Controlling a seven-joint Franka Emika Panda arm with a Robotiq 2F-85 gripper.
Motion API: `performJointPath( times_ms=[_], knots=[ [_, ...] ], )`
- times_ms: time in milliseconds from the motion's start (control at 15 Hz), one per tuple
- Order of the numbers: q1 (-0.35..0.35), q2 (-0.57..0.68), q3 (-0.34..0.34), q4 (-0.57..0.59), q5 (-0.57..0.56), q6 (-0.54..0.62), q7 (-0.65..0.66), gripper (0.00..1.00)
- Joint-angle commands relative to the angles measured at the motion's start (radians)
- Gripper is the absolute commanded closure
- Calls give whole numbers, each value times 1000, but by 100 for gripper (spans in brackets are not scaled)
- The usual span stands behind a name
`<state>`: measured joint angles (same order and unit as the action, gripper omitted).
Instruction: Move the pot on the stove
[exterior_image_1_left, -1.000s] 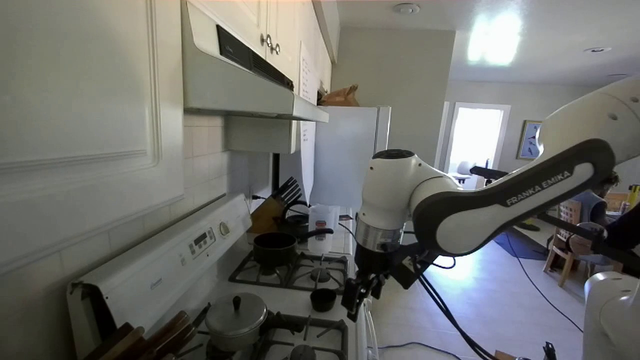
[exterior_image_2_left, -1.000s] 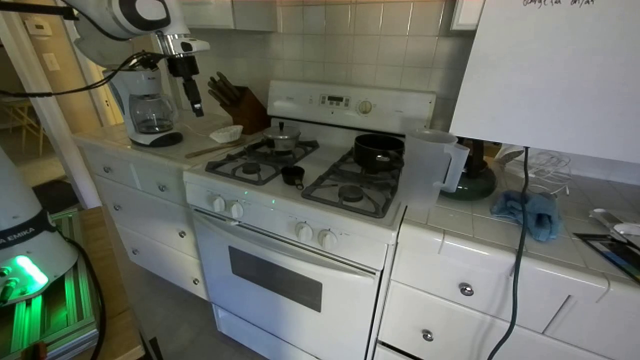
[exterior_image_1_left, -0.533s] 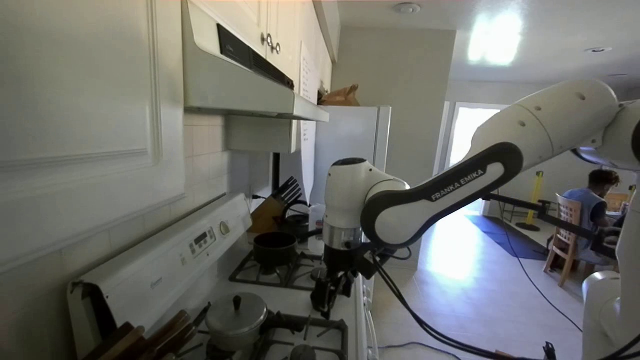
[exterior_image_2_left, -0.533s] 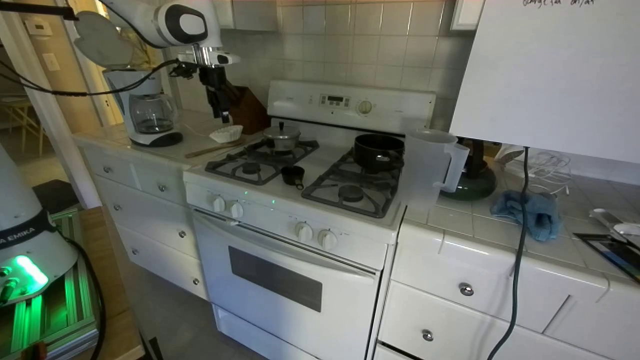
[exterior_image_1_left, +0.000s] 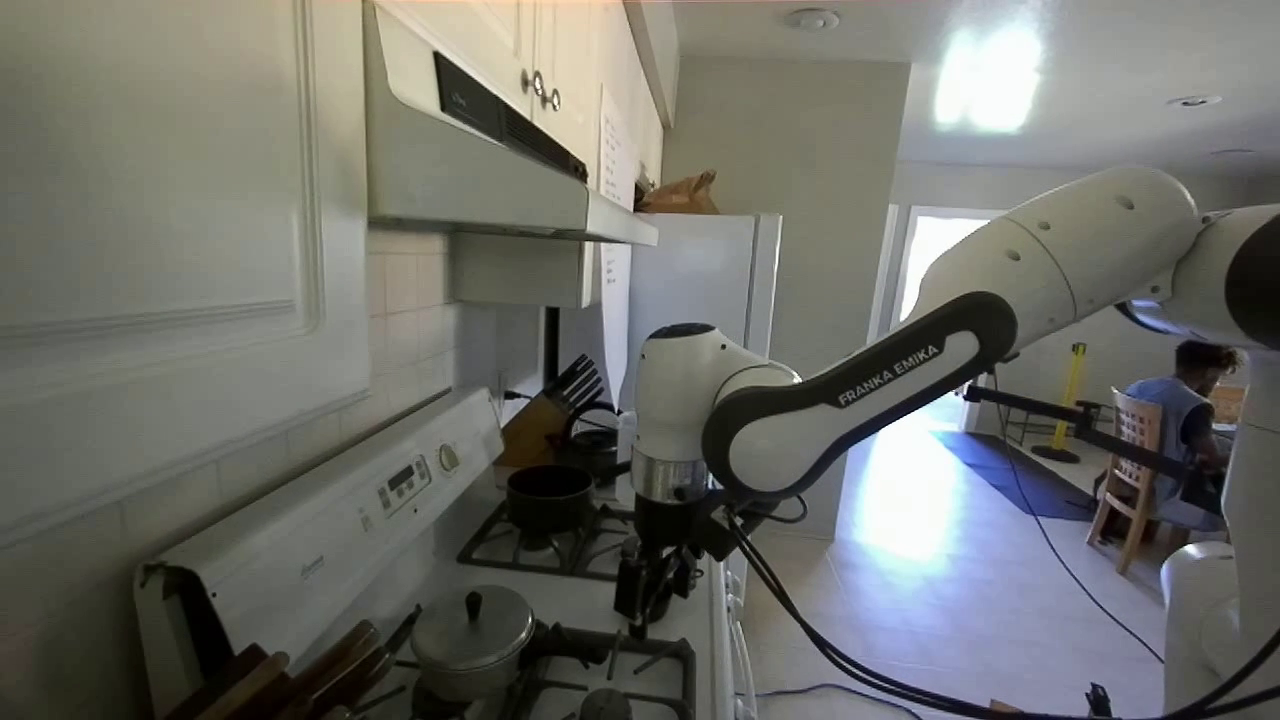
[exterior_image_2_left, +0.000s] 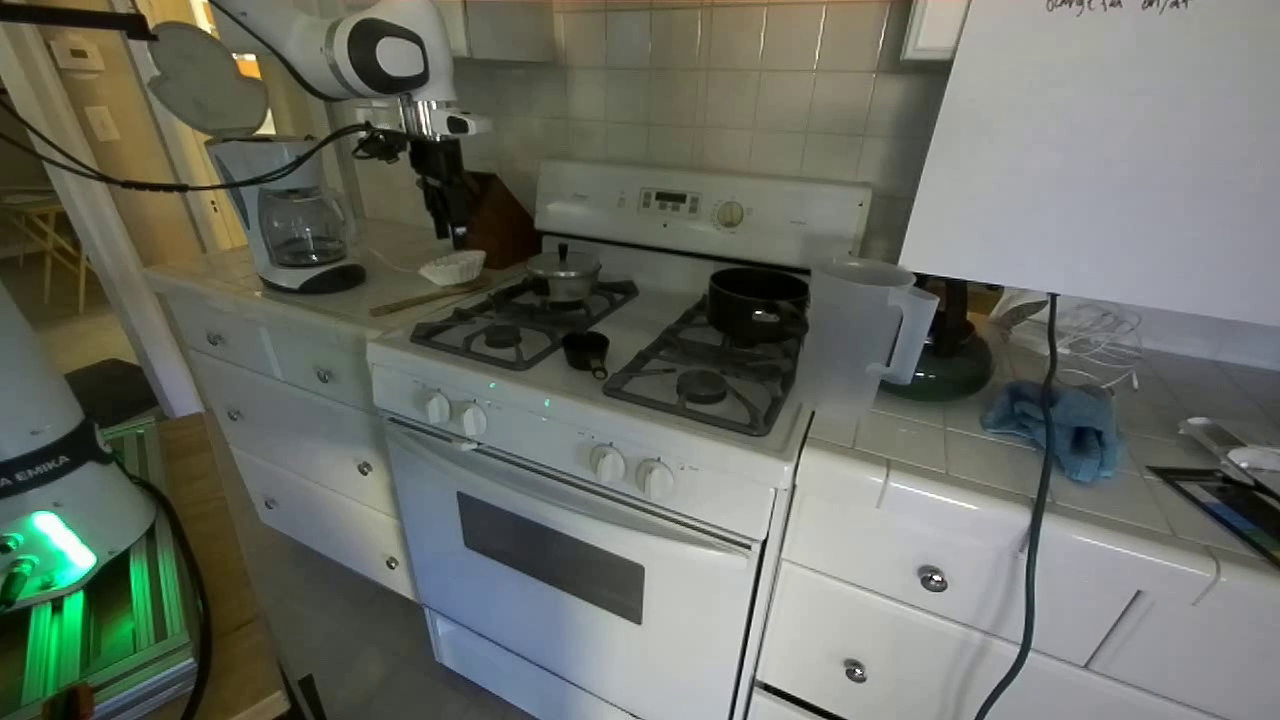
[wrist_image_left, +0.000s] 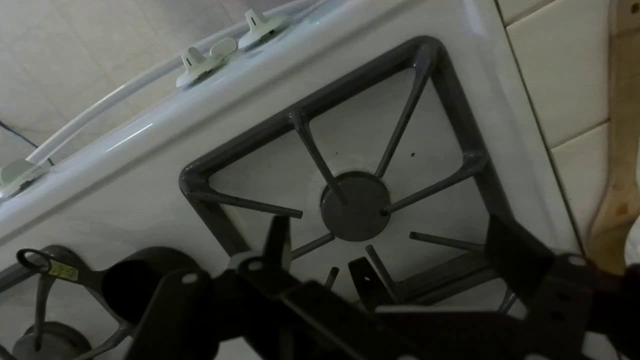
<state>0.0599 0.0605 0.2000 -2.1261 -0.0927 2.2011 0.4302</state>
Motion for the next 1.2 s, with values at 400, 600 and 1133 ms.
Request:
performJointPath(
  times_ms=[400,600,1133],
  knots=[
    [36,219,-61,144,13,161,-276,0],
    [22,281,-61,225,22,120,-453,0],
    [13,394,-88,323,26,96,-553,0]
  ],
)
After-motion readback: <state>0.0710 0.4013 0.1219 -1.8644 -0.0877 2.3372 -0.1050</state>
